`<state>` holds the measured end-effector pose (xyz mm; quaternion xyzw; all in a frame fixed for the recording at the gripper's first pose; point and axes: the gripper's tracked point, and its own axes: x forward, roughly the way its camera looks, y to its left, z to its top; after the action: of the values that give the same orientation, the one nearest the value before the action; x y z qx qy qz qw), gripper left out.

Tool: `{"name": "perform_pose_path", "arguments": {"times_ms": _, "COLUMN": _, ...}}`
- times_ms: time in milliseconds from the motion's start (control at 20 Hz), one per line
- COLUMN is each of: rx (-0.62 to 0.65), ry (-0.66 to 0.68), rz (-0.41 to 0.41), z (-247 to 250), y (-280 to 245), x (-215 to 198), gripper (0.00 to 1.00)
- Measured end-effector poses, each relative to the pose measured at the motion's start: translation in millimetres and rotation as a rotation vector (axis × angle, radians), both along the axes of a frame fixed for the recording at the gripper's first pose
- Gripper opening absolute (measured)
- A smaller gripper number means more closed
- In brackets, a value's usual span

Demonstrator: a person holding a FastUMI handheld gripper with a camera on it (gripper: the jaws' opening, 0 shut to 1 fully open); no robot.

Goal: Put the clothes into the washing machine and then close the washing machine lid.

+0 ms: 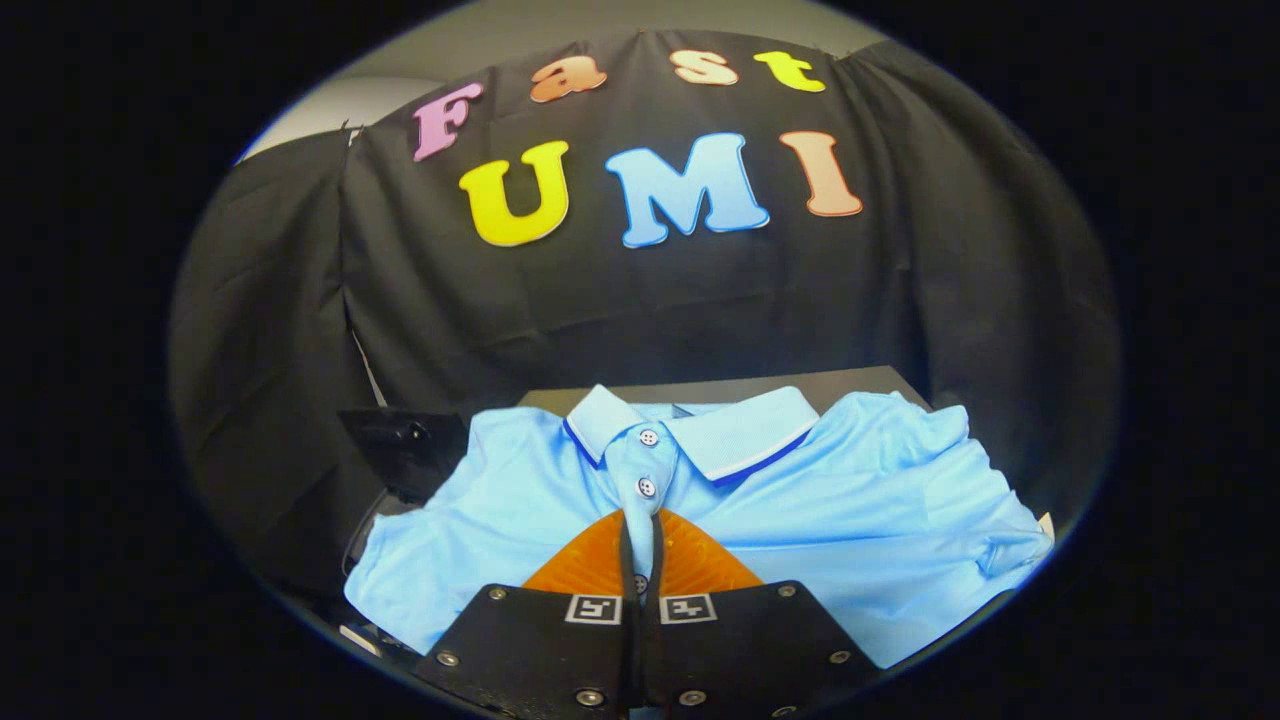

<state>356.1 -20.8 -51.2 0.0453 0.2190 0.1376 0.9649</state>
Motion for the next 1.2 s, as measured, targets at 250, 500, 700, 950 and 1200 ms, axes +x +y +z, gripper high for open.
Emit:
{"name": "perform_pose_path", "arguments": {"times_ms": 250, "rx": 0.006, "ry": -0.021, "rz": 0.005, "z": 10, "y": 8, "x": -7, "gripper": 0.0}}
{"name": "perform_pose_path", "arguments": {"times_ms": 500, "rx": 0.034, "ry": -0.072, "rz": 0.016, "z": 33, "y": 30, "x": -17, "gripper": 0.0}}
{"name": "perform_pose_path", "arguments": {"times_ms": 700, "rx": 0.072, "ry": -0.096, "rz": 0.022, "z": 49, "y": 57, "x": -24, "gripper": 0.0}}
{"name": "perform_pose_path", "arguments": {"times_ms": 950, "rx": 0.102, "ry": -0.151, "rz": 0.037, "z": 68, "y": 97, "x": -33, "gripper": 0.0}}
{"name": "perform_pose_path", "arguments": {"times_ms": 1200, "rx": 0.117, "ry": -0.171, "rz": 0.072, "z": 77, "y": 143, "x": -45, "gripper": 0.0}}
